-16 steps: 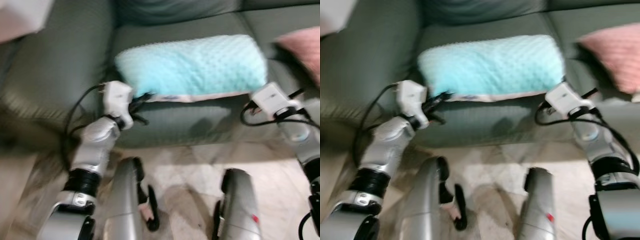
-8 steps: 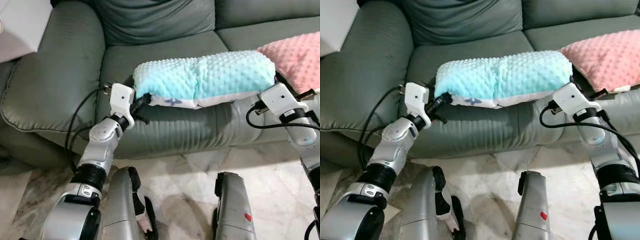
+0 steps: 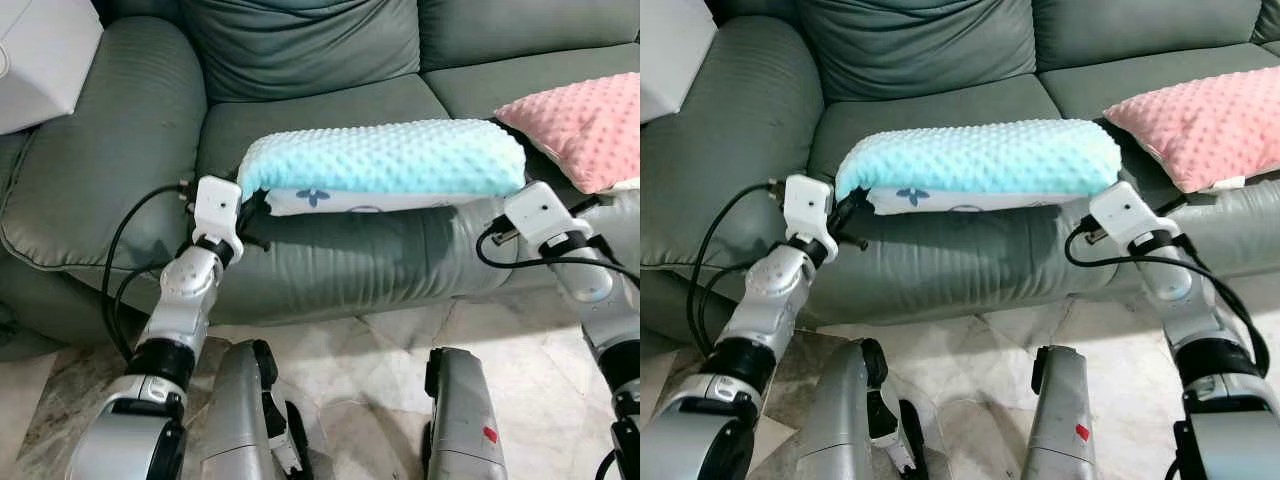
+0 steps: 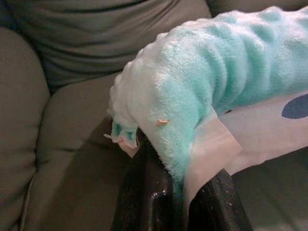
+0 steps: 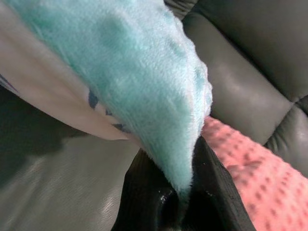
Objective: Move the pillow to the sofa
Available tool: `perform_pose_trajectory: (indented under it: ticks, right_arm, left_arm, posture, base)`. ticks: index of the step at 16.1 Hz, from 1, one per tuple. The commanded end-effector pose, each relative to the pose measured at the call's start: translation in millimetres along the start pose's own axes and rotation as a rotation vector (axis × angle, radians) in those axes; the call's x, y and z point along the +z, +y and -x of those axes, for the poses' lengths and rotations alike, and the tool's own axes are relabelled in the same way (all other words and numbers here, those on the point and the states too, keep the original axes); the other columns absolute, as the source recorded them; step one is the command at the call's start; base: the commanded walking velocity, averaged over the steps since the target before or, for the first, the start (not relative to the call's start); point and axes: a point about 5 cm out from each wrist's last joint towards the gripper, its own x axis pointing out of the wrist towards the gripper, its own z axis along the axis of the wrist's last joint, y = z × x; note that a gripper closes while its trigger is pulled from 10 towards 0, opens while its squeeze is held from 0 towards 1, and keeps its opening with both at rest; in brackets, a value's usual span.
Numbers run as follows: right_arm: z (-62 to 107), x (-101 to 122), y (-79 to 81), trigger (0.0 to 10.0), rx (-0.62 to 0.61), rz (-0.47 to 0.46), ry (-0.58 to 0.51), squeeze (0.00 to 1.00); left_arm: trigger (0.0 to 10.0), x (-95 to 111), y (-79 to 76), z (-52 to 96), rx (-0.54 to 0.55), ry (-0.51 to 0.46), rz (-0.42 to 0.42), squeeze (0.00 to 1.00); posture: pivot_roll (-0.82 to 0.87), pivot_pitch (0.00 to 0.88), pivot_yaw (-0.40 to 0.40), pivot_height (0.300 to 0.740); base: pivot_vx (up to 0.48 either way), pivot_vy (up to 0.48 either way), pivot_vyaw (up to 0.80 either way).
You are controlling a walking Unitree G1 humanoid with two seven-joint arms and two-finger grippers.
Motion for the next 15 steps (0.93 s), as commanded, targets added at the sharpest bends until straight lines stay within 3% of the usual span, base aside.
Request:
perform_pose_trajectory:
  ticks: [1, 2, 5, 6, 11, 12, 13, 14, 15]
  right_arm:
    - [4.3, -5.3, -0.4, 10.0, -0.008, -0.022, 0.023, 0.0]
    - [5.7, -7.0, 0.8, 10.0, -0.008, -0.029, 0.03, 0.0]
    - [10.5, -12.4, 4.9, 10.0, 0.001, -0.043, 0.051, 0.0]
    - [11.6, -13.9, 5.6, 10.0, 0.002, -0.047, 0.058, 0.0]
    - [23.0, -26.5, 18.0, 10.0, 0.054, -0.077, 0.108, 0.0]
    - [25.1, -29.9, 17.5, 10.0, 0.04, -0.102, 0.126, 0.02]
    - [25.6, -30.7, 17.0, 10.0, 0.034, -0.102, 0.131, 1.0]
    - [25.6, -30.8, 17.0, 10.0, 0.03, -0.108, 0.132, 1.0]
    - [25.0, -29.9, 17.4, 10.0, 0.031, -0.108, 0.129, 1.0]
  left_arm:
    - [10.0, -6.3, 10.2, 8.1, 0.053, 0.014, -0.005, 0.0]
    - [10.0, -9.1, 8.3, 10.9, 0.058, 0.015, 0.008, 0.09]
    - [10.0, -16.2, 5.3, 19.3, 0.094, 0.03, -0.011, 0.07]
    - [10.0, -17.5, 4.5, 20.8, 0.098, 0.034, -0.02, 0.0]
    - [10.0, -28.8, -1.4, 35.6, 0.125, 0.066, -0.015, 0.0]
    - [10.0, -31.7, -5.6, 39.8, 0.118, 0.072, 0.009, 0.09]
    - [10.0, -32.3, -7.5, 41.8, 0.118, 0.073, 0.012, 0.32]
    - [10.0, -32.5, -8.8, 42.8, 0.118, 0.073, 0.015, 0.47]
    - [10.0, -32.8, -10.3, 43.7, 0.121, 0.074, 0.017, 0.88]
  posture:
    - [-0.13, 0.16, 0.113, 0.548]
    - [-0.13, 0.161, 0.112, 0.548]
    - [-0.12, 0.161, 0.11, 0.548]
    - [-0.12, 0.16, 0.109, 0.548]
    - [-0.11, 0.162, 0.104, 0.548]
    - [-0.11, 0.161, 0.101, 0.548]
    - [-0.11, 0.161, 0.101, 0.548]
    - [-0.11, 0.162, 0.1, 0.548]
    - [-0.11, 0.162, 0.1, 0.548]
  base:
    - [0.0, 0.0, 0.0]
    - [0.0, 0.0, 0.0]
    - [0.0, 0.0, 0.0]
    - [0.0, 0.0, 0.0]
    - [0.0, 0.0, 0.0]
    - [0.0, 0.0, 0.0]
    - [0.0, 0.0, 0.0]
    - [0.0, 0.0, 0.0]
    - [0.0, 0.0, 0.0]
